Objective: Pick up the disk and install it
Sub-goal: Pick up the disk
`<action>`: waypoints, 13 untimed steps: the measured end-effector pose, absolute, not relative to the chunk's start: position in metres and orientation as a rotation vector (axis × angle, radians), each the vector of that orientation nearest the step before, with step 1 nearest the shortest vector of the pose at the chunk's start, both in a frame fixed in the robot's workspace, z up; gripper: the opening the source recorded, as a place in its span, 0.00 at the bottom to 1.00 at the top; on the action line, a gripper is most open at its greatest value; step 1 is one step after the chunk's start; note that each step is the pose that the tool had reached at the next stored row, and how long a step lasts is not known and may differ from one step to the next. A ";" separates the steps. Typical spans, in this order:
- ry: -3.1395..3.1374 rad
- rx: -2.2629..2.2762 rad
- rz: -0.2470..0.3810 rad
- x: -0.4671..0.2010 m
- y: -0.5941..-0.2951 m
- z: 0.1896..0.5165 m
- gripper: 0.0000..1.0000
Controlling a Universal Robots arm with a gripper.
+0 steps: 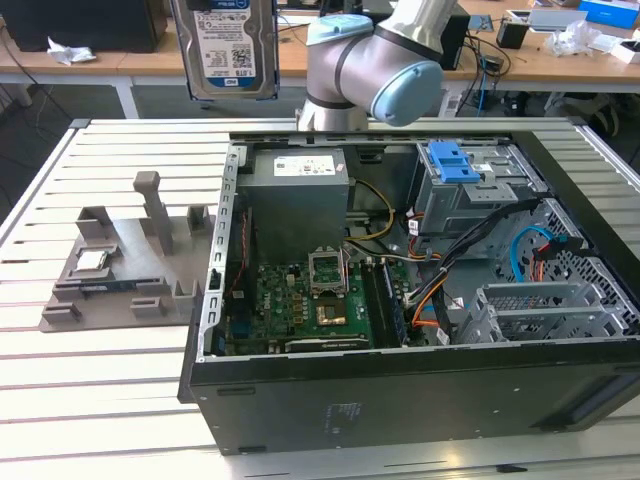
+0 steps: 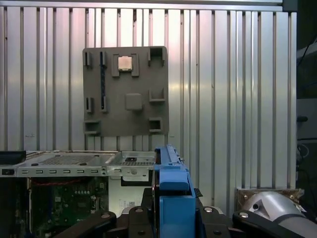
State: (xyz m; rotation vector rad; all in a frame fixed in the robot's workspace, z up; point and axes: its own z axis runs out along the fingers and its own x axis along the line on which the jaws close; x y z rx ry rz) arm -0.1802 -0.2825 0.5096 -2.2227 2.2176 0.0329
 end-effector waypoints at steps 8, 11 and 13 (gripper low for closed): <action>2.217 -2.223 0.033 -0.151 -0.282 0.510 0.36; 2.217 -2.223 0.033 -0.139 -0.282 0.510 0.36; 2.218 -2.223 0.033 -0.131 -0.282 0.510 0.36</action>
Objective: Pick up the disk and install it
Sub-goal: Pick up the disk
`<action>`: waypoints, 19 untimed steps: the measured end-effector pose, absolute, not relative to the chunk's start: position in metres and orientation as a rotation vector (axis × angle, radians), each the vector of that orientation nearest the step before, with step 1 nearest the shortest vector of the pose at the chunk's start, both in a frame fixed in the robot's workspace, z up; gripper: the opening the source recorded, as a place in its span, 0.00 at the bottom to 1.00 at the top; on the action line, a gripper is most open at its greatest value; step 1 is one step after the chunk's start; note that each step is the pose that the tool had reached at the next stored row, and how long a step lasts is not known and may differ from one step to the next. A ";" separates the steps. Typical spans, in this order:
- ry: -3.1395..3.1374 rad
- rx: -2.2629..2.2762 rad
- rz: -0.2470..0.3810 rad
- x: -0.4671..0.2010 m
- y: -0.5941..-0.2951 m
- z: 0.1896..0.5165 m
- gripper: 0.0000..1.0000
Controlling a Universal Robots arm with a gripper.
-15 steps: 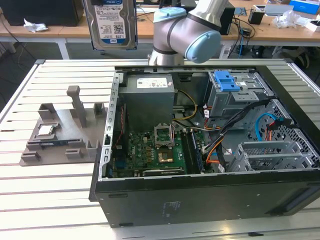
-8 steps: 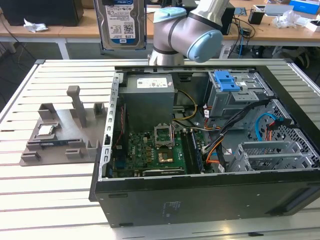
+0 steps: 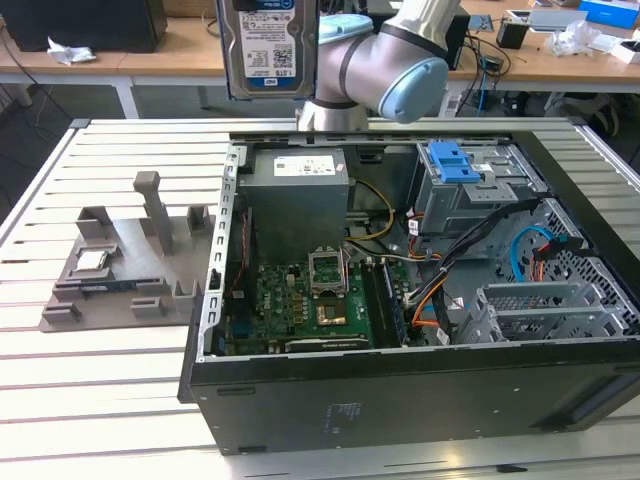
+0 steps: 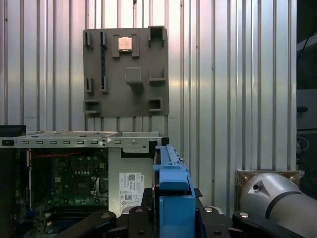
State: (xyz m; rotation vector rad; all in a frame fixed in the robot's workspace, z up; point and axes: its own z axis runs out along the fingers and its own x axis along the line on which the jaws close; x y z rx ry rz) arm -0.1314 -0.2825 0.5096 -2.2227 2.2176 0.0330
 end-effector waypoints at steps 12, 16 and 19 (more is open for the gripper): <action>2.217 -2.223 0.033 -0.090 -0.282 0.510 0.36; 2.217 -2.223 0.033 -0.075 -0.282 0.510 0.36; 2.218 -2.223 0.033 -0.064 -0.282 0.510 0.36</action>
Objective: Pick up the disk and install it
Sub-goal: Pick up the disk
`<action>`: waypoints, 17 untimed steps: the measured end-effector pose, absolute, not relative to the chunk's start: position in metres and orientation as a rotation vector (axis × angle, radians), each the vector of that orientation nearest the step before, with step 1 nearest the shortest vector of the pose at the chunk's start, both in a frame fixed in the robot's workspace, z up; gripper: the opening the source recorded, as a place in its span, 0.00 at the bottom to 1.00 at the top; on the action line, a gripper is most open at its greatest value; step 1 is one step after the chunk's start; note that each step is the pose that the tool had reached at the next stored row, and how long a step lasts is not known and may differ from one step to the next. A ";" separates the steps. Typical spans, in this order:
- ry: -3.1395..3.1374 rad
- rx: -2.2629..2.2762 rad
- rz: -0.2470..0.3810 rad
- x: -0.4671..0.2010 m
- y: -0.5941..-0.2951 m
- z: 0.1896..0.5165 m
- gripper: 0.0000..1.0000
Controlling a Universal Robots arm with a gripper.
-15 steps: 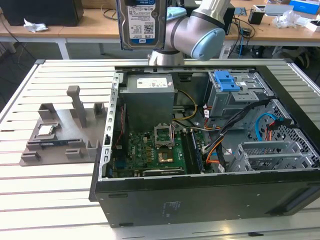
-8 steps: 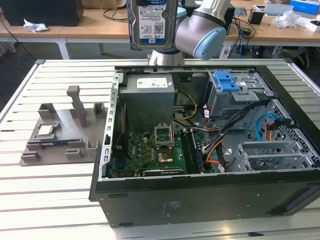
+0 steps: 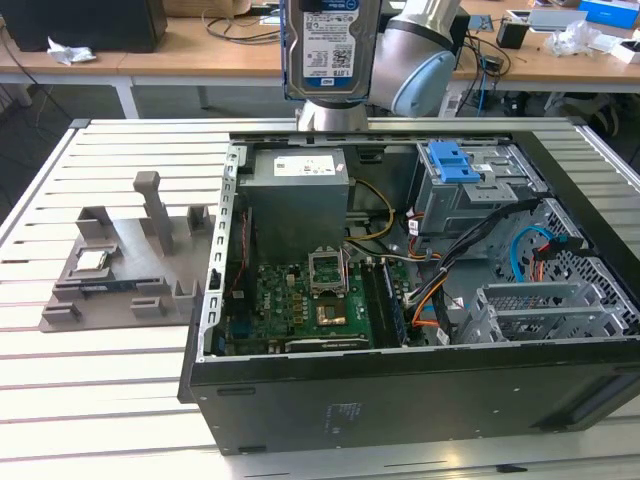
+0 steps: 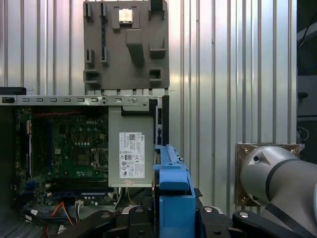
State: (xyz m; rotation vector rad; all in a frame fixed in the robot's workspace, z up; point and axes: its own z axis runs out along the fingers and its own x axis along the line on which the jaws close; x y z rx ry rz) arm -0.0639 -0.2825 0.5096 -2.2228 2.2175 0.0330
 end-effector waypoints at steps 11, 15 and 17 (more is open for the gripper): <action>2.217 -2.223 0.033 -0.026 -0.282 0.510 0.36; 2.217 -2.223 0.033 -0.020 -0.284 0.509 0.36; 2.218 -2.223 0.033 -0.017 -0.286 0.509 0.36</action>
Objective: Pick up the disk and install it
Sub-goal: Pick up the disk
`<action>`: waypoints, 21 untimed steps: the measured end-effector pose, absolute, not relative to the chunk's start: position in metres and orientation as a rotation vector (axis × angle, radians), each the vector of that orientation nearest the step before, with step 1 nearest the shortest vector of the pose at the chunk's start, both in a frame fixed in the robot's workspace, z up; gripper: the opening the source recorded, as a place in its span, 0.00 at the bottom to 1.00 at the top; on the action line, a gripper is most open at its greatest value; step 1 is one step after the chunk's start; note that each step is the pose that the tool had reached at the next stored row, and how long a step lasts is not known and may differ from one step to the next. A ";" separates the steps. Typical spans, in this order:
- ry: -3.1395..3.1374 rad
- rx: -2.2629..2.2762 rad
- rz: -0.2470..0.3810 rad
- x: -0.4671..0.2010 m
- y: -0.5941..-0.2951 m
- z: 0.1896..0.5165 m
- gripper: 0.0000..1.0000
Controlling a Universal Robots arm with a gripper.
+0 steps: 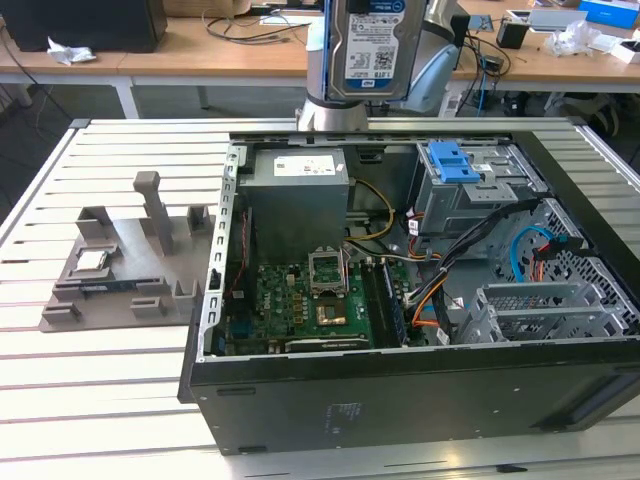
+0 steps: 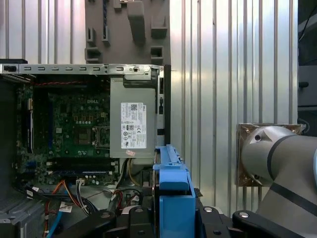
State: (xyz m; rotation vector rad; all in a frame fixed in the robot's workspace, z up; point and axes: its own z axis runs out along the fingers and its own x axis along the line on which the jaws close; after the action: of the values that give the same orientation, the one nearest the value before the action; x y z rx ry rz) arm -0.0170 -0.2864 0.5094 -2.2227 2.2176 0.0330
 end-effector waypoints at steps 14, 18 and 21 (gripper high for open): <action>2.218 -2.223 0.032 -0.011 -0.303 0.509 0.36; 2.218 -2.223 0.032 -0.009 -0.306 0.509 0.36; 2.218 -2.223 0.032 -0.008 -0.307 0.509 0.36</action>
State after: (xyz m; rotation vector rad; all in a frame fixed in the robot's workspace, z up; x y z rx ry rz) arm -0.0083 -0.3071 0.5087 -2.2232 2.2180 0.0320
